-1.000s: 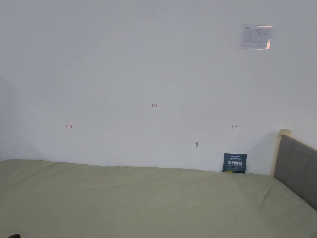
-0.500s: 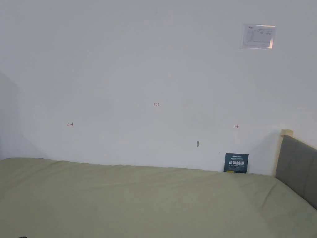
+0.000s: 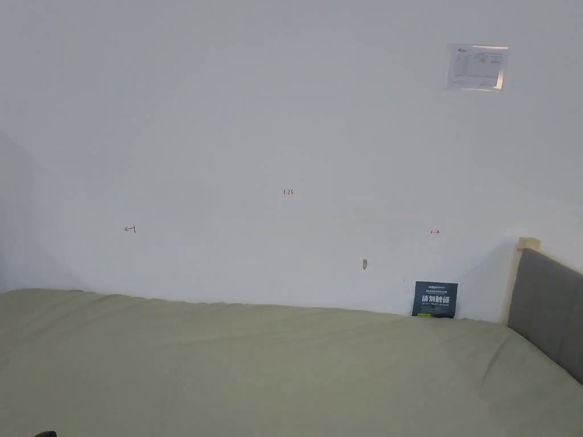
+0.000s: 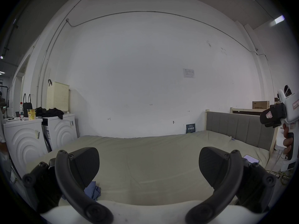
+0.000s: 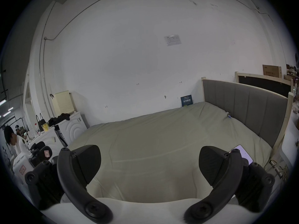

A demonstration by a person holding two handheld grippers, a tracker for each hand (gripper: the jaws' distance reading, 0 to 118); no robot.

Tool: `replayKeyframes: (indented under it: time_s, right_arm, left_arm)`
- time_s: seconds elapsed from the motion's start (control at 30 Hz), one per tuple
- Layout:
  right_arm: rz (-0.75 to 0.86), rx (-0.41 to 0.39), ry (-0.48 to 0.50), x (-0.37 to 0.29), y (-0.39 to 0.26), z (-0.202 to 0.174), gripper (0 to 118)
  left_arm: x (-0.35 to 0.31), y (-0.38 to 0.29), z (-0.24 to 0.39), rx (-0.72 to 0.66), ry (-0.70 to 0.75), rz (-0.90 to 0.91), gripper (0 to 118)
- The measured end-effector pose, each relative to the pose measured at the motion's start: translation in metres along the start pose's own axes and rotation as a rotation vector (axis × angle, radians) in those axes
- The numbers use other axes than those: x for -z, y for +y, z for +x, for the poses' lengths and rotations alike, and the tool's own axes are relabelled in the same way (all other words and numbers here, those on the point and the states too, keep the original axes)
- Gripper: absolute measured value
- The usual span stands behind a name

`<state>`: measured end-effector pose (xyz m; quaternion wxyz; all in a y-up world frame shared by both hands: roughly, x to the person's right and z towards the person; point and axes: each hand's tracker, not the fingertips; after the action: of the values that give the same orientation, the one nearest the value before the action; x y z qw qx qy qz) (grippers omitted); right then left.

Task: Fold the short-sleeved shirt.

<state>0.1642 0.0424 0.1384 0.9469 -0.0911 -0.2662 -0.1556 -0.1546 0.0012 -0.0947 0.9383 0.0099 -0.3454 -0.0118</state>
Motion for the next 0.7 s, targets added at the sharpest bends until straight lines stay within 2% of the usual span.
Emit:
replayKeyframes:
  time_s: [0.07,0.13,0.23,0.3,0.5,0.57,0.6,0.7]
  right_arm:
    - [0.014,-0.043,0.007,-0.002,-0.002,-0.003,117]
    - [0.023,-0.052,0.006,-0.003,-0.002,-0.007,113]
    - [0.066,-0.076,-0.036,-0.008,-0.002,-0.013,113]
    - [0.042,-0.121,-0.043,-0.008,-0.002,-0.019,113]
    - [0.128,-0.306,-0.247,-0.002,-0.02,-0.035,113]
    - [0.146,-0.348,-0.212,0.0,-0.026,-0.034,113]
    - [0.16,-0.343,-0.18,0.0,-0.03,-0.032,113]
    - [0.242,-0.347,-0.162,0.0,-0.039,-0.028,118]
  left_arm:
    - [0.0,0.001,0.0,0.001,-0.001,0.003,118]
    - [0.0,0.001,0.001,0.0,0.0,0.007,118]
    - [0.001,0.002,0.001,0.0,0.003,0.005,118]
    - [0.0,0.002,0.001,0.0,0.008,0.008,118]
    - [-0.001,0.003,-0.001,-0.01,0.017,0.008,118]
    - [-0.002,0.002,-0.001,-0.012,0.018,0.007,118]
    - [-0.002,0.002,-0.001,-0.013,0.018,0.005,118]
    - [-0.001,0.002,0.001,-0.006,0.011,-0.007,118]
